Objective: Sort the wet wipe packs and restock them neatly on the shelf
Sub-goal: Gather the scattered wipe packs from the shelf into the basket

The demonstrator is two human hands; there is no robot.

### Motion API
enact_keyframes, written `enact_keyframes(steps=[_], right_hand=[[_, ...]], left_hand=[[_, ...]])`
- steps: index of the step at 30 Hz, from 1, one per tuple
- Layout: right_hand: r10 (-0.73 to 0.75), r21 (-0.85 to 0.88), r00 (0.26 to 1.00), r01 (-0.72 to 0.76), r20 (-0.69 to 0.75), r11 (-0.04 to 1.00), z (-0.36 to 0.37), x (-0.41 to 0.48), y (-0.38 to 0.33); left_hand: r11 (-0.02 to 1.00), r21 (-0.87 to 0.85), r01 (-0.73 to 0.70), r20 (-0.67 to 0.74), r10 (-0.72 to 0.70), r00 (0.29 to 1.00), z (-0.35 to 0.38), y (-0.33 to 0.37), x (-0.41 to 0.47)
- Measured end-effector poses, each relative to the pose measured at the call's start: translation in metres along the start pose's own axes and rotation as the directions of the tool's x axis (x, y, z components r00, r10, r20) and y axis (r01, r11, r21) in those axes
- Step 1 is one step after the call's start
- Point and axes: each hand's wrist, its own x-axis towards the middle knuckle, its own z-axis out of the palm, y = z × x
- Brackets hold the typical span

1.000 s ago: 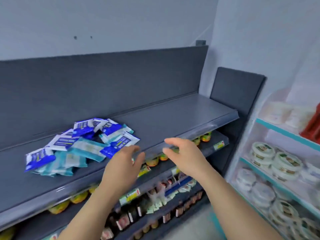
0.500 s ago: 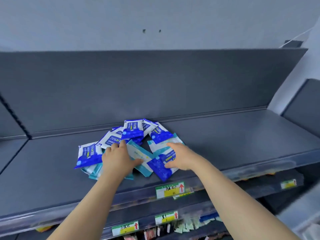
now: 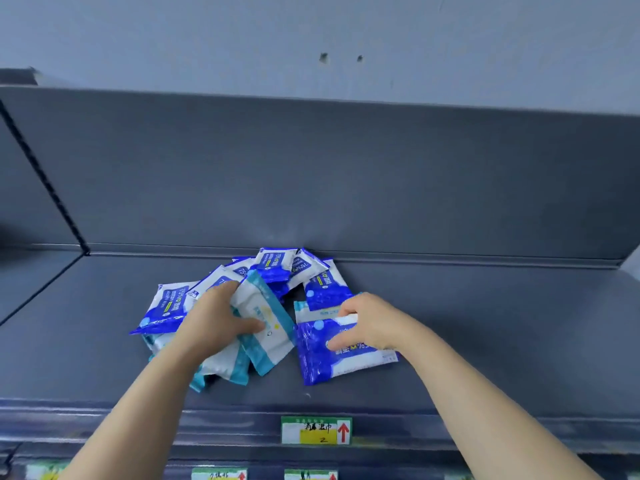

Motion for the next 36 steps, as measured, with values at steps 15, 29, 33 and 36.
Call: enact_keyframes(steps=[15,29,33,36], right_hand=[[-0.008,0.037,1.0,0.009,-0.03,0.999,-0.009,0.033,0.015],[0.02,-0.071,1.0,-0.018,0.014,0.997,-0.018,0.033,0.025],[0.003,-0.084,0.999,-0.006,-0.045,0.996,-0.015,0.025,0.033],[-0.081,-0.09,0.994,0.075,-0.066,0.993,-0.014,0.025,0.033]], left_hand=[[0.933,0.342,0.107,-0.008,-0.111,0.994,0.041,0.019,0.103],[0.993,0.083,0.081,-0.066,-0.076,0.995,0.043,0.017,0.102],[0.984,0.15,0.1,-0.044,-0.095,0.995,0.036,0.009,0.101],[0.987,0.153,0.046,-0.038,-0.041,0.998,0.04,0.015,0.097]])
